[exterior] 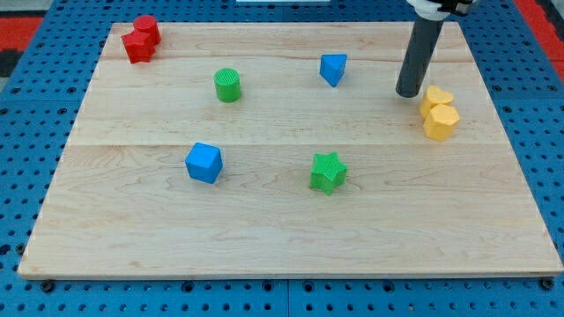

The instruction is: Move the green circle towards the bottom left corner

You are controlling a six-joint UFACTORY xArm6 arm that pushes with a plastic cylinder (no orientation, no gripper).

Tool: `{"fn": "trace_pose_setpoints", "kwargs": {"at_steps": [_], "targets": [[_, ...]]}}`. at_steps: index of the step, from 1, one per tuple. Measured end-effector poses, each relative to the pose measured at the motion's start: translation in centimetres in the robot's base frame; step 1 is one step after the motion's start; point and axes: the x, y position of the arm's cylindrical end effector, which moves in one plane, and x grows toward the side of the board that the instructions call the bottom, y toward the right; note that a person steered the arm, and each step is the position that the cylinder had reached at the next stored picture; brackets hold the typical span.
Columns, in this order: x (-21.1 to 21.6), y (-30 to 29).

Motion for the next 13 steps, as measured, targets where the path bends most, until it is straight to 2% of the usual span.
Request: {"fn": "trace_pose_setpoints", "kwargs": {"at_steps": [1, 2, 4, 5, 6, 7, 8, 9, 12, 13], "targets": [[0.0, 0.0], [-1.8, -3.1], [-0.9, -19.6], [-1.5, -25.3], [-3.8, -26.8], [-4.1, -30.5], [0.2, -35.4], [2.2, -37.6], [0.0, -38.5], [2.0, -40.9]]}}
